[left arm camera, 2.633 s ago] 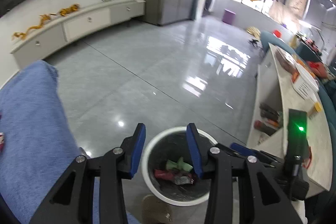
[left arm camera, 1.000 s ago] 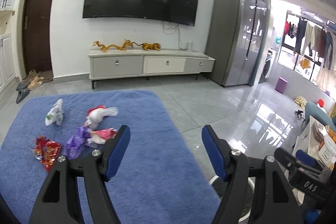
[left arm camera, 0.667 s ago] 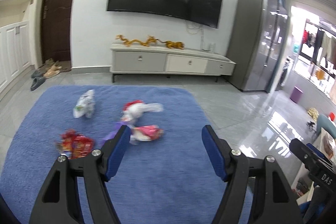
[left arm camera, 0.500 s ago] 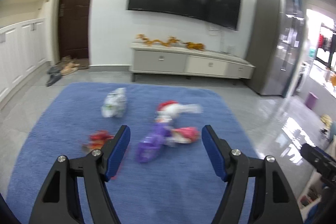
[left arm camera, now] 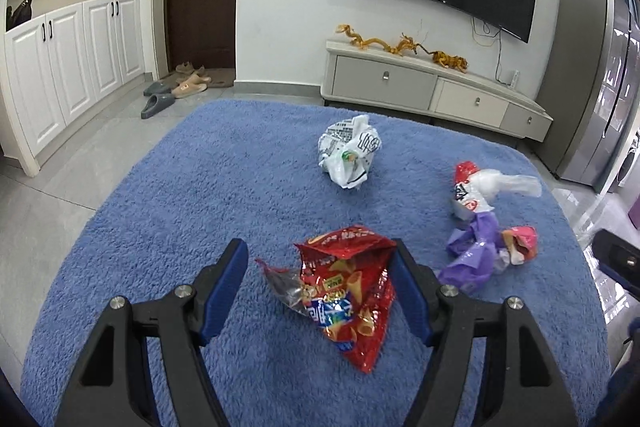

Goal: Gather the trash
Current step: 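Grasp the red chip bag with the left tool while the right grasps the pink wrapper, then carry both items over the bin and open both tools to drop them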

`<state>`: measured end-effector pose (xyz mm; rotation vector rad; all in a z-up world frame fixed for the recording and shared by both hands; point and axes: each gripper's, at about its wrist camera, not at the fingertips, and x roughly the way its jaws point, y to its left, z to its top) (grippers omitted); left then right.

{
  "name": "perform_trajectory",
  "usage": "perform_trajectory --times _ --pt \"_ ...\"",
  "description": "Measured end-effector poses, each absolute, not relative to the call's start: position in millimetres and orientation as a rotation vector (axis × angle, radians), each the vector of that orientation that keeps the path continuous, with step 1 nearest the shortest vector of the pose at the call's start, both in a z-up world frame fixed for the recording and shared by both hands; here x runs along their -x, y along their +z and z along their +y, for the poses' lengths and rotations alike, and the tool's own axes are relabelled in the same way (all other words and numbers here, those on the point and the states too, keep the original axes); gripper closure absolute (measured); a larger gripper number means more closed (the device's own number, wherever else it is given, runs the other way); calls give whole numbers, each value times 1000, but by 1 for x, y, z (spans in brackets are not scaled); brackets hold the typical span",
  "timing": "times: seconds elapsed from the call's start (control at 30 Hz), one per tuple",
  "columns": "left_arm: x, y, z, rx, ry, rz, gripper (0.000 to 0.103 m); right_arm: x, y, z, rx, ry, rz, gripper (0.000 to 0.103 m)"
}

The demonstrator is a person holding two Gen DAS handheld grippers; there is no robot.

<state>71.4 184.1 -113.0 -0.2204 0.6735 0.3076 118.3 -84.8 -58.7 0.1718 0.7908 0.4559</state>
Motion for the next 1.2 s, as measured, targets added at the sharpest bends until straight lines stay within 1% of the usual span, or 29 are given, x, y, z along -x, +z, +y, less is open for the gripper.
perform_trajectory --times 0.2,0.27,0.33,0.37,0.43,0.47,0.53,0.6,0.63,0.7,0.73,0.77,0.83,0.87,0.93,1.0,1.2 --pt "-86 -127 194 268 273 716 34 -153 -81 -70 -252 469 860 0" --pt "-87 -128 197 284 266 719 34 -162 -87 -66 -270 471 875 3" --pt "-87 -129 198 290 264 724 34 -168 -92 -61 -285 479 891 13" --pt "-87 -130 198 293 259 727 35 -171 -96 -59 -292 478 903 16" --pt "-87 -132 198 295 252 738 37 -176 -101 -58 -303 475 924 32" --pt "-88 -132 198 298 249 741 40 -174 -102 -57 -292 466 921 34" --pt "-88 -133 200 308 244 746 46 -171 -101 -55 -269 459 914 48" --pt "-88 -134 200 315 240 749 56 -168 -101 -58 -278 468 917 59" --pt "-87 -134 200 316 239 747 58 -166 -101 -60 -282 471 917 61" --pt "-85 -132 197 307 235 741 67 -160 -100 -63 -275 479 909 62" --pt "-84 -131 196 299 231 738 69 -158 -100 -65 -270 482 904 63" --pt "-83 -130 194 292 230 734 73 -153 -97 -67 -264 485 896 64" --pt "-79 -126 190 278 227 720 81 -146 -93 -70 -257 489 880 69" --pt "-78 -124 189 275 226 716 88 -140 -89 -73 -253 490 865 71" --pt "-73 -120 187 276 230 705 88 -131 -83 -77 -250 493 845 75" --pt "-69 -115 187 282 238 695 89 -124 -77 -81 -240 495 827 78" --pt "-56 -93 182 283 248 651 89 -102 -56 -93 -232 497 774 81"
